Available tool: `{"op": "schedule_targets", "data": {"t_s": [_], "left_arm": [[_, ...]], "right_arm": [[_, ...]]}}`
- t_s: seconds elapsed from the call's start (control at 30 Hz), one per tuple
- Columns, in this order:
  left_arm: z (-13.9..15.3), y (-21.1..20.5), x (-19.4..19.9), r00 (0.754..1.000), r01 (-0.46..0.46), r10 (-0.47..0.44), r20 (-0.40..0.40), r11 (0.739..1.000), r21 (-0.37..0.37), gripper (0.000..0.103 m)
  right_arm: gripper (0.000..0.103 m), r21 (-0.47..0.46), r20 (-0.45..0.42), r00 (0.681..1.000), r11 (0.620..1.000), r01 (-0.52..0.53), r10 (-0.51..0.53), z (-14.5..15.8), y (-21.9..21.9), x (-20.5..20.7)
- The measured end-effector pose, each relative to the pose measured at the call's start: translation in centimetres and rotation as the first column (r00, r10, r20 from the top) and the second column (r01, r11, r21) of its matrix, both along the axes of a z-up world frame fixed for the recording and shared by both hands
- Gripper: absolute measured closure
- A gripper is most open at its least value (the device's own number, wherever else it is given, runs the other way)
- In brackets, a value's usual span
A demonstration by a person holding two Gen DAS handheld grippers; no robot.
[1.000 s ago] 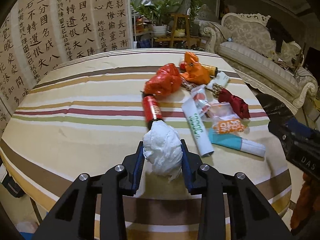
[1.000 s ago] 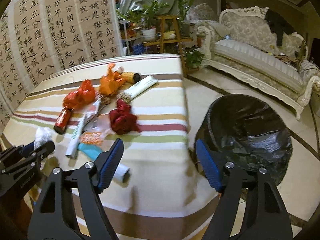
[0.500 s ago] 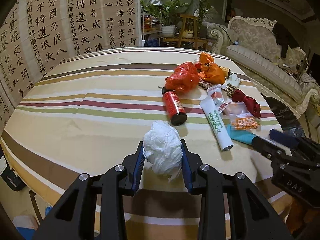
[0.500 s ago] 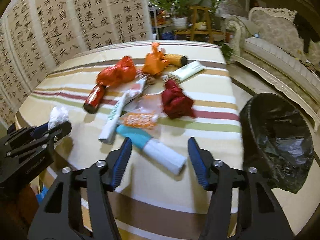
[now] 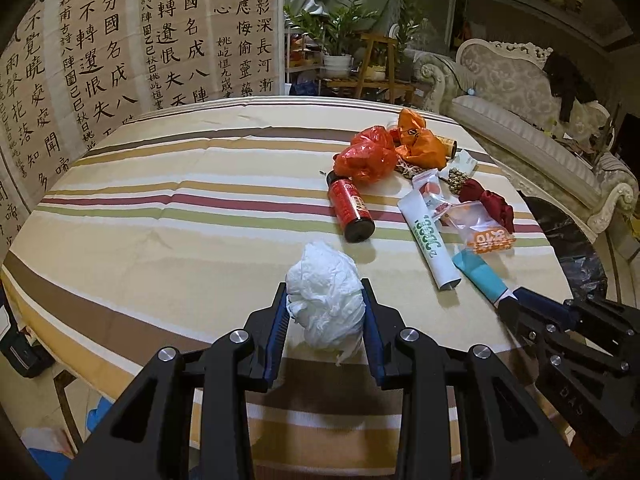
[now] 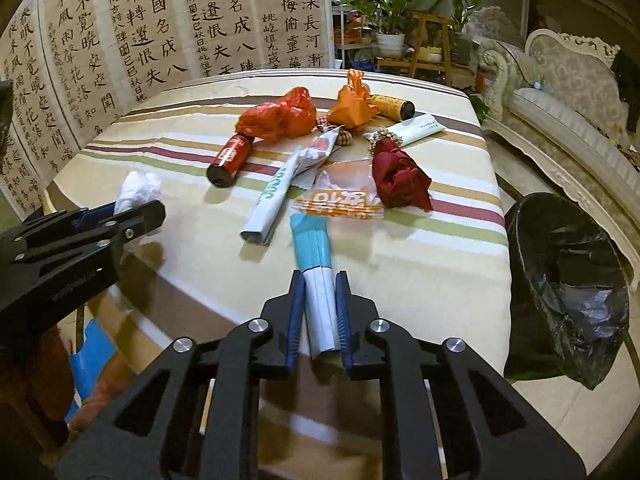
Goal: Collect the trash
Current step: 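Carry tissue and tube over the black bin and open both tools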
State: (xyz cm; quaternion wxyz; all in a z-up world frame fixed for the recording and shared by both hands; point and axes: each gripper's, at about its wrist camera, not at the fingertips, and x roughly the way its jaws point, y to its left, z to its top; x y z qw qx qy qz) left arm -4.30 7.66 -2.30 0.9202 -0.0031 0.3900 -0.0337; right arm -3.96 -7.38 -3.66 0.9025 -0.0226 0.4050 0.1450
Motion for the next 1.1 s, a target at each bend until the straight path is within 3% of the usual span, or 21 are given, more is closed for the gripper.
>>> {"op": "schedule_targets", "data": {"t_s": [0.33,0.53,0.8,1.1], "left_arm": [[1.2,-0.3,-1.0,0.999,0.000,0.001,0.039,1.000,-0.010,0.068],[2.6,-2.2,-0.6,0.995,0.046,-0.044,0.090,0.999,-0.015,0.068],[3.8,-9.0,1.1,0.971,0.195,-0.190,0.145,0.981,-0.019,0.068],[3.1,-18.7,4.0,0.924,0.363,-0.360,0.130,0.932,0.001,0.068]], "right_arm": [[0.092,0.052,0.052,0.998,0.998,-0.027,0.025,2.1,-0.3,-2.1],[0.092,0.071,0.131,0.989,0.996,0.056,-0.066,4.3,-3.1,-2.3],[0.092,0.057,0.229,0.923,0.951,0.304,-0.308,6.1,-10.5,-1.3],[0.092,0.076,0.208,0.845,0.870,0.488,-0.492,3.8,-18.9,0.7]]}}
